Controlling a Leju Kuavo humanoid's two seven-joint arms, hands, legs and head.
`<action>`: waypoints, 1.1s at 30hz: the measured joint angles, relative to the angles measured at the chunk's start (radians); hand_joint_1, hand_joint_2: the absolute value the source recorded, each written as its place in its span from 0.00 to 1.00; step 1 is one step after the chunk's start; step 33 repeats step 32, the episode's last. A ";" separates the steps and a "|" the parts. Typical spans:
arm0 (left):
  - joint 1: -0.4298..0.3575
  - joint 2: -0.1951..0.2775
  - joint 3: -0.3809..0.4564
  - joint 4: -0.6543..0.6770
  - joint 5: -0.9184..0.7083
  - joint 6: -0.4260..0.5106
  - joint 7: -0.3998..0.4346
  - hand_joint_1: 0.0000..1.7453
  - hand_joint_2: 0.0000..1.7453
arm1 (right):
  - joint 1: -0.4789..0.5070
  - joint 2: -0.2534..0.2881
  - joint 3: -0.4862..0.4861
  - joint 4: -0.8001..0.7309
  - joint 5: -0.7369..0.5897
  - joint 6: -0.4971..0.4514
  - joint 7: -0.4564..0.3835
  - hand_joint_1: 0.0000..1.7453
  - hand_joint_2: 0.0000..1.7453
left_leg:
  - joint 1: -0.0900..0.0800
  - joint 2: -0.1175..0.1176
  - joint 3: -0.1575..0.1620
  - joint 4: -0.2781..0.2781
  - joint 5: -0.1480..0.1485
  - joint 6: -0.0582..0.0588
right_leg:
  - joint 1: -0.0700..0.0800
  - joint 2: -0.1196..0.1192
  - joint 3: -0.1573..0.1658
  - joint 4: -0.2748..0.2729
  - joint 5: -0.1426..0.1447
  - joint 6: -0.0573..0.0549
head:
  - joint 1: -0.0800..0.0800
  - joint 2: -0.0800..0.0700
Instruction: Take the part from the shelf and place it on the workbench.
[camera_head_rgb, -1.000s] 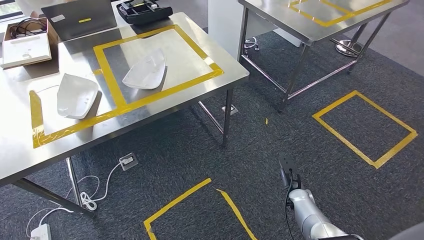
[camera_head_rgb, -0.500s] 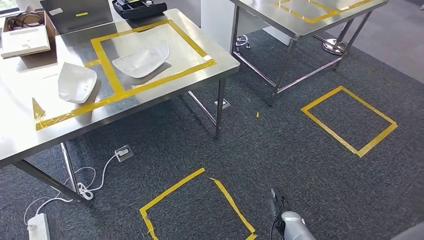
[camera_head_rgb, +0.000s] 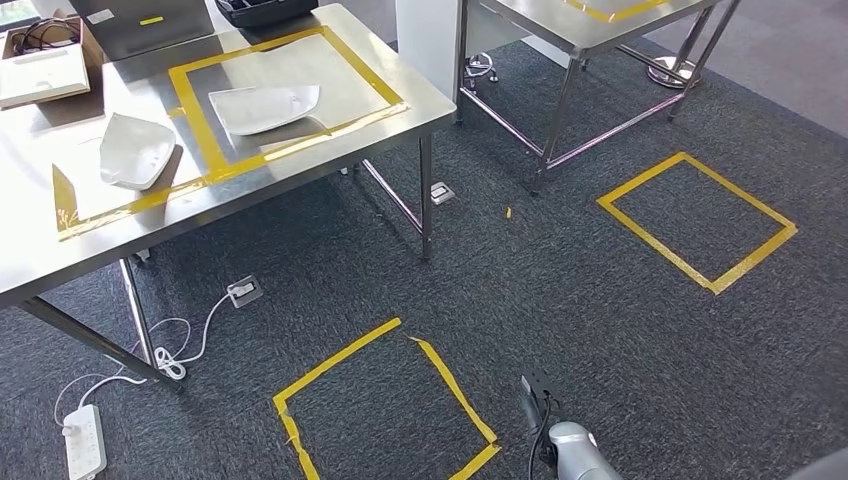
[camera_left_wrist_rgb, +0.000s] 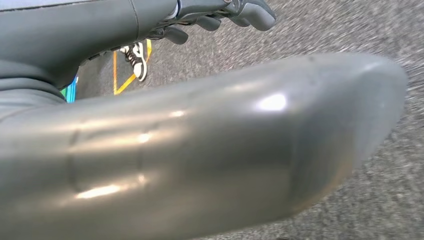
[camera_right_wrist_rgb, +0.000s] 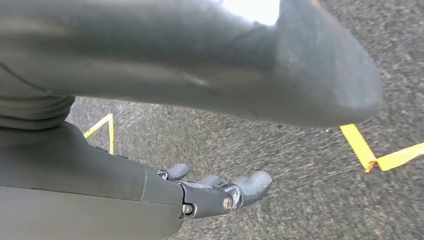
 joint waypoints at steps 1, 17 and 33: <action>-0.001 0.000 0.000 0.000 0.000 0.000 0.000 0.00 0.00 | 0.000 0.001 0.001 0.000 0.002 0.001 -0.001 0.00 0.00 | -0.001 0.000 0.049 -0.060 0.026 0.006 | 0.001 0.000 -0.011 0.002 0.008 0.001 | 0.000 0.000; 0.023 -0.019 0.022 -0.002 0.040 0.028 0.045 0.00 0.00 | -0.013 0.027 0.091 0.001 0.102 -0.008 0.134 0.00 1.00 | -0.002 0.009 0.028 -0.250 0.134 0.047 | -0.013 0.008 0.028 0.150 -0.077 0.060 | 0.000 0.000; 0.023 -0.017 0.025 -0.002 0.013 0.021 -0.021 0.00 0.00 | -0.014 0.027 0.054 0.002 0.040 -0.107 0.085 0.00 1.00 | 0.004 -0.001 0.037 -0.020 0.031 -0.003 | -0.002 0.000 -0.027 0.009 0.016 0.004 | -0.003 0.000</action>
